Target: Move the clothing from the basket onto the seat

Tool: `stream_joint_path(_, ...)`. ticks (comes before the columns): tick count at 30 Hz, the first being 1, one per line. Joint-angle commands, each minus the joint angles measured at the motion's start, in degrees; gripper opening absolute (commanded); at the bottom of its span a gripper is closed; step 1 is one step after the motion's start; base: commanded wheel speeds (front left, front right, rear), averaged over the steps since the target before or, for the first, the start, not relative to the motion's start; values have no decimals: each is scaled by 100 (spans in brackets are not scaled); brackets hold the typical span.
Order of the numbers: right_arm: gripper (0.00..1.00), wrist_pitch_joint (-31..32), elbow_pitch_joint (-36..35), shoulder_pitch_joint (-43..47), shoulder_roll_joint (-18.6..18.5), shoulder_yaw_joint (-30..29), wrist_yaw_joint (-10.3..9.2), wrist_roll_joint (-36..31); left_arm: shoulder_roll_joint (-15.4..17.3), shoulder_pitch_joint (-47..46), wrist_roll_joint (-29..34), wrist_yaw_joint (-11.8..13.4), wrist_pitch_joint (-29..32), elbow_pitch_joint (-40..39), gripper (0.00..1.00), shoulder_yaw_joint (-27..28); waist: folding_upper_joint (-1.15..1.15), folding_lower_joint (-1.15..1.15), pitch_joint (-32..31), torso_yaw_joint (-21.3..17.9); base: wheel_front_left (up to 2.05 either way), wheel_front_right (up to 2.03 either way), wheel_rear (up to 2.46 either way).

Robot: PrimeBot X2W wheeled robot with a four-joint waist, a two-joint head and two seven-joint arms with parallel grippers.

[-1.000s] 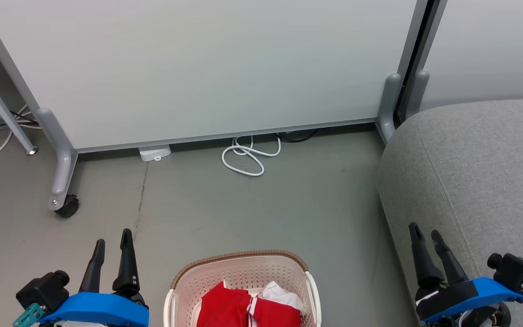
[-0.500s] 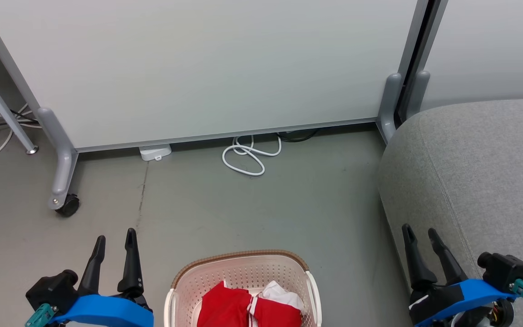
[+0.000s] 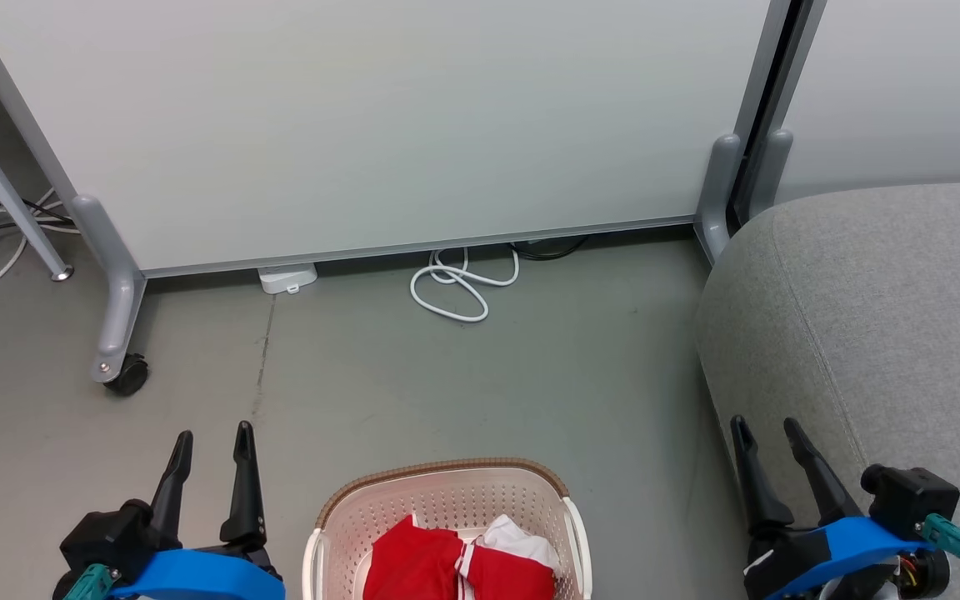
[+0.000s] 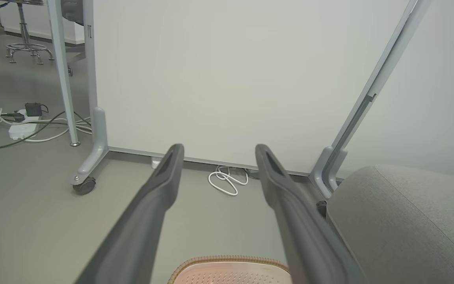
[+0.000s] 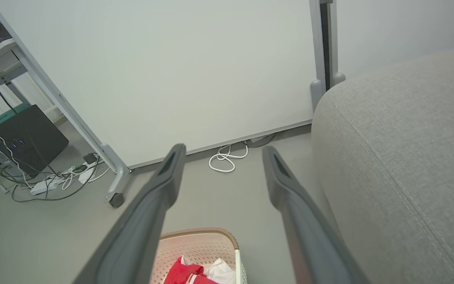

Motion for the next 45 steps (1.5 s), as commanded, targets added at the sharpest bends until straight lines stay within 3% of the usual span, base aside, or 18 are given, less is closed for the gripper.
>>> stream_joint_path(1,100,-55,-12,-48,-37,18,11,-106,16,-5,120,-36,-43,-13,100,24,0,0,1,-4,0,0,0)
stream_joint_path(35,100,-407,44,-61,-44,167,15,-1432,-100,-57,1156,-224,-411,544,100,231,0,0,-14,-24,0,0,0)
stream_joint_path(45,100,-355,19,-25,-44,180,15,-1423,-123,-31,1186,-260,-409,552,100,247,0,0,-8,-9,0,0,0)
